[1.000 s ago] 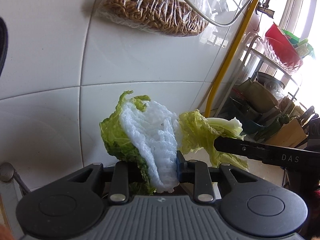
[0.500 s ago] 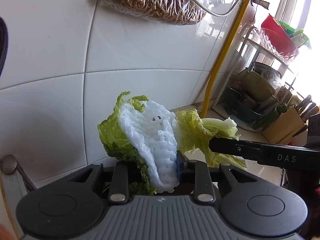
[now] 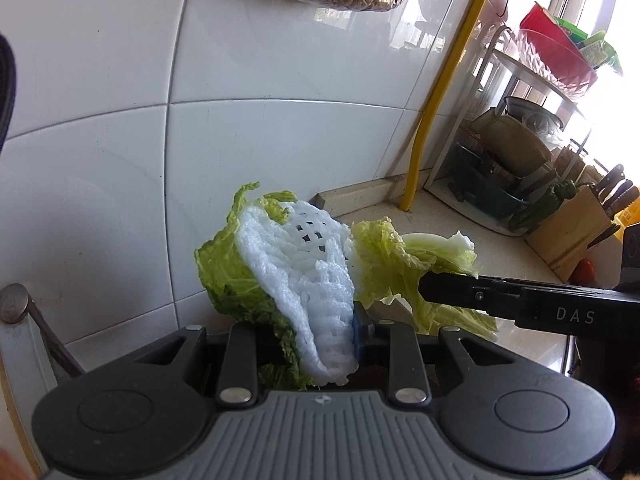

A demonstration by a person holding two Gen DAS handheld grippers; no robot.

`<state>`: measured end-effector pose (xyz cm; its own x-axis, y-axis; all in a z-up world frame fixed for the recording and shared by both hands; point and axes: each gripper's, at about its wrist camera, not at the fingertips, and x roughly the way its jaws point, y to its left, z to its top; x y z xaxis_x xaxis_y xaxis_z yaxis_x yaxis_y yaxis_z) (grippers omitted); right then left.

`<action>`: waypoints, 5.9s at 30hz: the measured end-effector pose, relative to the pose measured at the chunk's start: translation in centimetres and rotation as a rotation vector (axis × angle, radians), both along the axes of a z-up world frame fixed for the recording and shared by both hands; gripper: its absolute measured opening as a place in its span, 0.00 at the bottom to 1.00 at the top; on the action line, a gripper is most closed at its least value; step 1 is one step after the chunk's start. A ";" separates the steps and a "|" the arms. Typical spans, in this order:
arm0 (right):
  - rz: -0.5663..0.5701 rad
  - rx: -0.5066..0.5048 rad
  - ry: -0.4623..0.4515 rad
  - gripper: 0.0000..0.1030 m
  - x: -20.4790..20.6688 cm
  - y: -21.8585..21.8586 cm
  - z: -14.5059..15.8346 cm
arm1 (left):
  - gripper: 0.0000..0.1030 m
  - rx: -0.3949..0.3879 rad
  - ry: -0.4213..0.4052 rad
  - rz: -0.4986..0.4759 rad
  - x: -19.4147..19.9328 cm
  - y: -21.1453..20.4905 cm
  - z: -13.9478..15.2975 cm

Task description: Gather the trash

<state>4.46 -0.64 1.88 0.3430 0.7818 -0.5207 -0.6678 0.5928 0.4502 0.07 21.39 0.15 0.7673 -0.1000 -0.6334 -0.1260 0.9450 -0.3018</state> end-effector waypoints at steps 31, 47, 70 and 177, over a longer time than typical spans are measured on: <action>0.015 -0.157 0.195 0.38 5.6 5.1 -10.6 | 0.25 -0.033 0.316 0.102 8.1 -0.1 -11.2; -0.012 -0.220 0.240 0.47 7.3 6.3 -15.4 | 0.32 -0.105 0.497 0.132 12.2 1.2 -16.8; -0.028 -0.142 0.322 0.72 7.9 6.2 -14.4 | 0.49 -0.197 0.522 0.194 12.4 2.7 -16.6; -0.270 -0.338 -0.061 0.94 -14.9 -10.5 -3.7 | 0.99 0.280 0.213 0.287 -10.7 -15.6 -2.5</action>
